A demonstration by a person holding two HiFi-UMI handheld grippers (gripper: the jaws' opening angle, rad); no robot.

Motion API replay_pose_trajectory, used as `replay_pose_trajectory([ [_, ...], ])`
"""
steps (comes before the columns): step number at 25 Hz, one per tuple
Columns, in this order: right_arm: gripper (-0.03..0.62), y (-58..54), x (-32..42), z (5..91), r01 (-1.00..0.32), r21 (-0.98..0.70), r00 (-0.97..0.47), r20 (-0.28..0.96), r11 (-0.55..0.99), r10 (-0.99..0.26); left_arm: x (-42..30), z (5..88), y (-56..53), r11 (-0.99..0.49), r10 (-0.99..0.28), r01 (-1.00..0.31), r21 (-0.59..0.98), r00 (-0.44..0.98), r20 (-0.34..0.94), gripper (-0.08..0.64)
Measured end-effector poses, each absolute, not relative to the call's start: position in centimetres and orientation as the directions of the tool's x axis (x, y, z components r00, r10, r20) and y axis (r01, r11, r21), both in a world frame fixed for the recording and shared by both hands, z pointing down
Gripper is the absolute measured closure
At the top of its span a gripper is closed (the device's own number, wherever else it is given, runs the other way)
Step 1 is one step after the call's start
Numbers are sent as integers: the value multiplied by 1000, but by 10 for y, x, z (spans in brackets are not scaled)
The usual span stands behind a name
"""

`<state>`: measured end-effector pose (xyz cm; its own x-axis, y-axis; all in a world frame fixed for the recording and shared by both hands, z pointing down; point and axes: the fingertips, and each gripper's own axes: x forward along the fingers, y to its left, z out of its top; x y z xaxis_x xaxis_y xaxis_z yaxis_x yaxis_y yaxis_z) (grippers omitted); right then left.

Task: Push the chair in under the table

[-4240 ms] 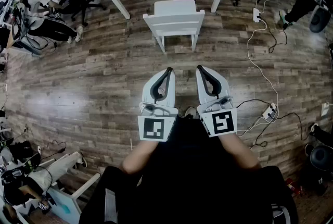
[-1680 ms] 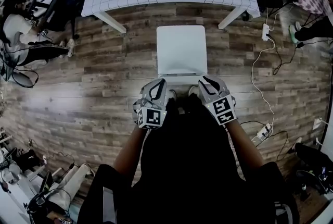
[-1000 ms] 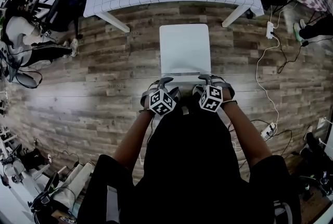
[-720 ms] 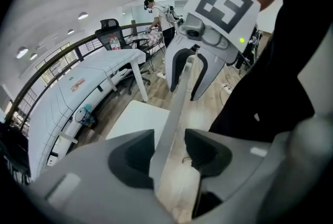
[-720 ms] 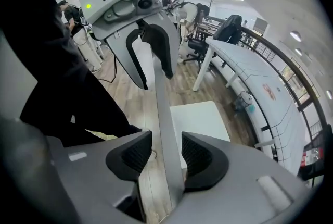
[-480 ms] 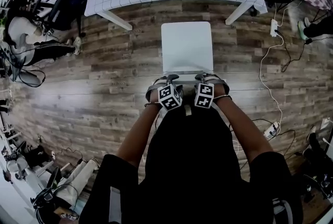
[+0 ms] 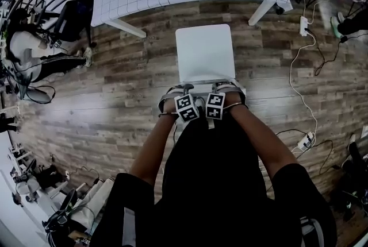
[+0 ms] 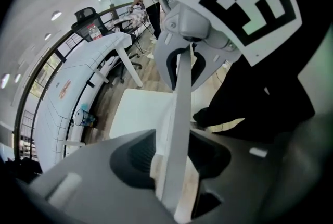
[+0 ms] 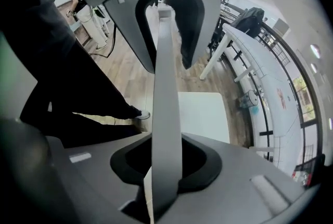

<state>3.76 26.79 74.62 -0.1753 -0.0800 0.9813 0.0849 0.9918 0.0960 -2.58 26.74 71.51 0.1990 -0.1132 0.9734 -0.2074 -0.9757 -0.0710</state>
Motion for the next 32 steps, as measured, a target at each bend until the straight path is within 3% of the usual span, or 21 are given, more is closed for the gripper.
replay_pose_trajectory([
  [2,483,268,36,751,156,108,-175,981,982,-80,-26,723,265,-978,-90,-203,-50,189,978,385],
  [4,494,270,35,754,144,63,-185,982,988,-35,-27,731,265,-974,-68,-226,-21,202,977,385],
  [9,515,267,34,754,106,46,-193,981,993,-25,-31,753,268,-985,-84,-160,-62,132,988,468],
  [17,528,268,35,755,97,46,-194,981,994,-26,-32,751,269,-975,14,-219,38,110,994,456],
  [32,523,210,36,750,107,48,-198,980,993,-26,-30,749,216,-977,29,-204,53,119,992,463],
])
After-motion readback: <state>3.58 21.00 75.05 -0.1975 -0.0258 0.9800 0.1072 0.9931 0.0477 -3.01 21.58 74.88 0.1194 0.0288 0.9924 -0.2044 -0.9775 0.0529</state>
